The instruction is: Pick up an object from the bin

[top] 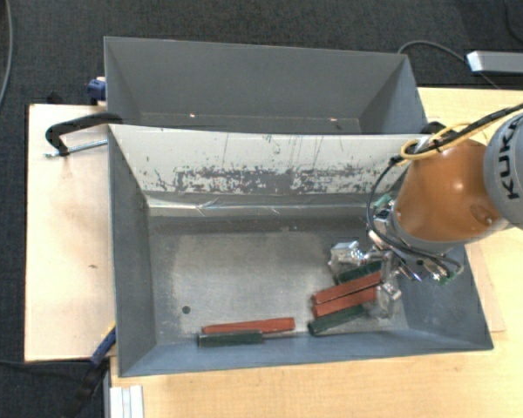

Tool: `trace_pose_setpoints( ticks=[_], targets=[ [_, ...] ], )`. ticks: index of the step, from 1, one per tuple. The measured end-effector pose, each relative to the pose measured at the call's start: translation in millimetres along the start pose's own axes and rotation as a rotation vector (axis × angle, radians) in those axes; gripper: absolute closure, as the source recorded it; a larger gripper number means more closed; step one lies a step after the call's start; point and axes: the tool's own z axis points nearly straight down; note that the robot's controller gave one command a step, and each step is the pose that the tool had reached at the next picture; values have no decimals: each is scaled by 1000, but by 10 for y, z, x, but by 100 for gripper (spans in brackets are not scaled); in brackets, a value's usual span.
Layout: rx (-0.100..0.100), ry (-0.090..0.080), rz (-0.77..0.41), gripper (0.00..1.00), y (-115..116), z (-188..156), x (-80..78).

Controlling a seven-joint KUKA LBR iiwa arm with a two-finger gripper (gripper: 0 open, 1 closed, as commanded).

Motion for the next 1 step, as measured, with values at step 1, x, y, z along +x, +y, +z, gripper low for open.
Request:
trace_pose_setpoints(
  ticks=[1],
  targets=[
    [1, -4, 58, 100, -17, 24, -49]
  ],
)
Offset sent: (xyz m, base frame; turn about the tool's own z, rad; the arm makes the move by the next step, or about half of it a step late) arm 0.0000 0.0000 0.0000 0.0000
